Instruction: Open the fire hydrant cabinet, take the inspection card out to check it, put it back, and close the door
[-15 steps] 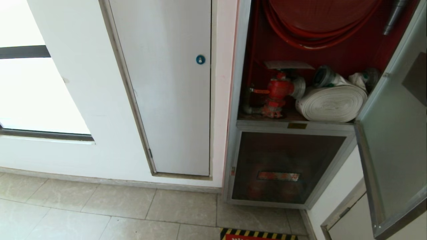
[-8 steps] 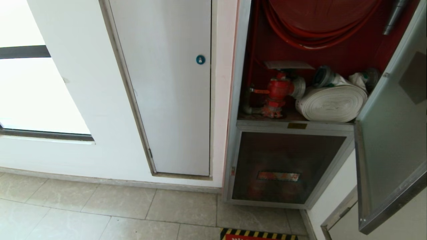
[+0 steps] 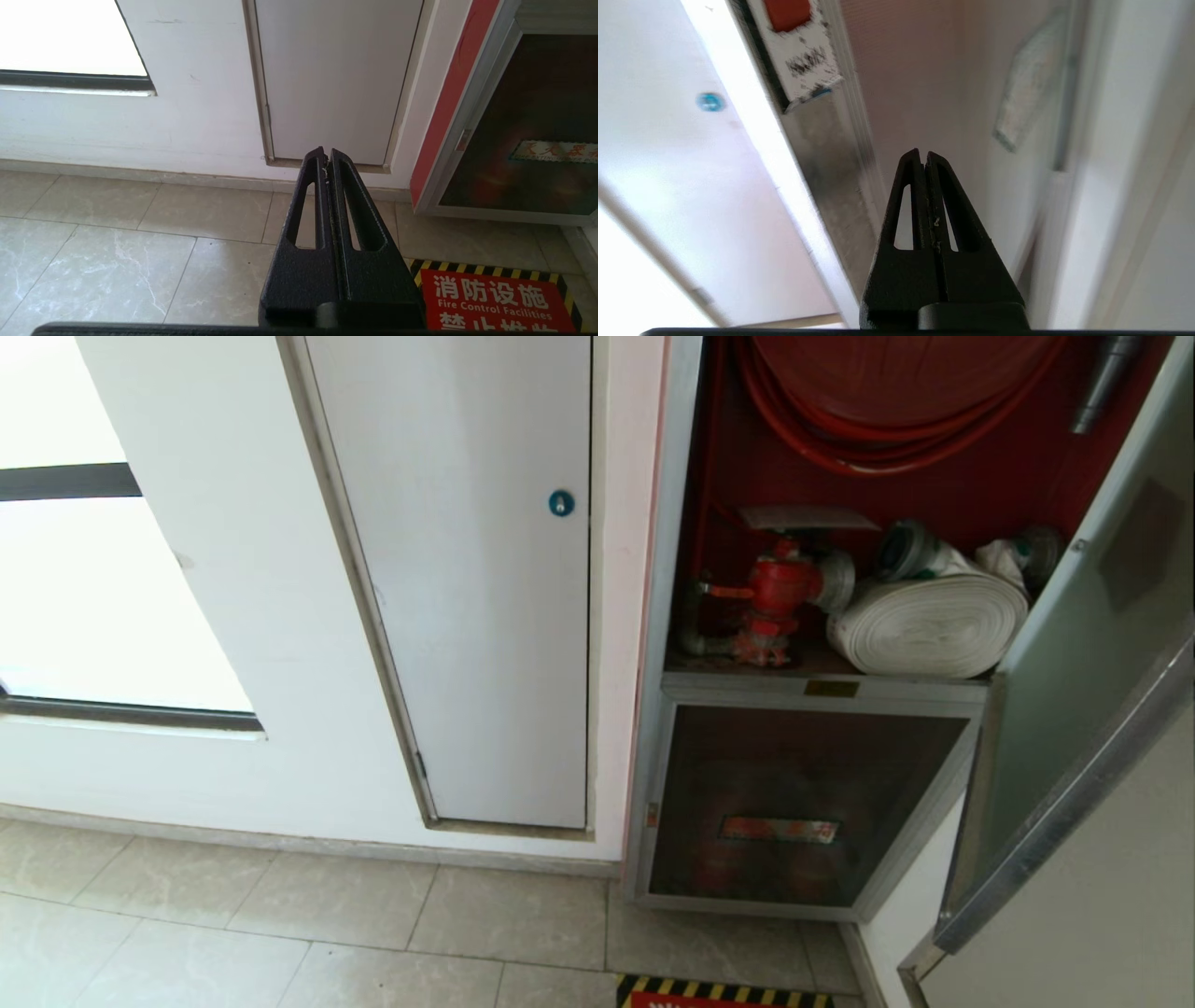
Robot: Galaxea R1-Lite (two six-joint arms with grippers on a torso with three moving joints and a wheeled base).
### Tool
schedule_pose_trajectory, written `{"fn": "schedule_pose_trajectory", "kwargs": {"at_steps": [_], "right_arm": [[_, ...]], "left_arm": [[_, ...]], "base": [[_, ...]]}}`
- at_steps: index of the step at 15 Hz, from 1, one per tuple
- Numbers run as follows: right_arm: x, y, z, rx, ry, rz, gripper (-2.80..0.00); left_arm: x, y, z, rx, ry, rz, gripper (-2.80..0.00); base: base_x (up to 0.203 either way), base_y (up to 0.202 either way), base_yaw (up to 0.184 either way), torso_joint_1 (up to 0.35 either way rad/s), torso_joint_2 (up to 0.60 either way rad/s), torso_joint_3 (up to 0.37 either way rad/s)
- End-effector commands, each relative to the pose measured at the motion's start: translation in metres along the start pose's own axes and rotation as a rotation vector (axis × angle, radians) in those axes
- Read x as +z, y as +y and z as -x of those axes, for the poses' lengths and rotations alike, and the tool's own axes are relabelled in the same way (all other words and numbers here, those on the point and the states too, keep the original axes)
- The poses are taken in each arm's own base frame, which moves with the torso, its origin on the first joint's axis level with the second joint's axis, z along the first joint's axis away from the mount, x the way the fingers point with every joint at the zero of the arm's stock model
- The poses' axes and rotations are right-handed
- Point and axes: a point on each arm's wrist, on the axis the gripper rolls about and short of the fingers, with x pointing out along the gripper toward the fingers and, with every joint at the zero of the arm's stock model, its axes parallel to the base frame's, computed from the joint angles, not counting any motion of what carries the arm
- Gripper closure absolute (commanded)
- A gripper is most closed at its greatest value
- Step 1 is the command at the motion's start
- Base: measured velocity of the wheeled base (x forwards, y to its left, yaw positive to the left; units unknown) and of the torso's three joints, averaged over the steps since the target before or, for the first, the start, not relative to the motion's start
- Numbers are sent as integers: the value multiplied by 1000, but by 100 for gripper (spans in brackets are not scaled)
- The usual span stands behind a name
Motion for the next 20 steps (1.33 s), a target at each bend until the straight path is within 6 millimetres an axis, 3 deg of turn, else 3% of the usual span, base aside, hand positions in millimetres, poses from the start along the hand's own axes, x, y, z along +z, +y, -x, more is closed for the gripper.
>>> {"fn": "schedule_pose_trajectory", "kwargs": {"at_steps": [1,9,16,20], "right_arm": [[-5,2,-11,55,32,-16,0],[-27,7,-74,214,75,-50,0],[-35,13,-128,302,98,-90,0],[-41,21,-169,347,98,-93,0]], "left_arm": [[0,0,0,0,2,0,0],[0,0,0,0,3,0,0],[0,0,0,0,3,0,0],[0,0,0,0,3,0,0]], "base": [[0,0,0,0,0,0],[0,0,0,0,0,0],[0,0,0,0,0,0],[0,0,0,0,0,0]]}}
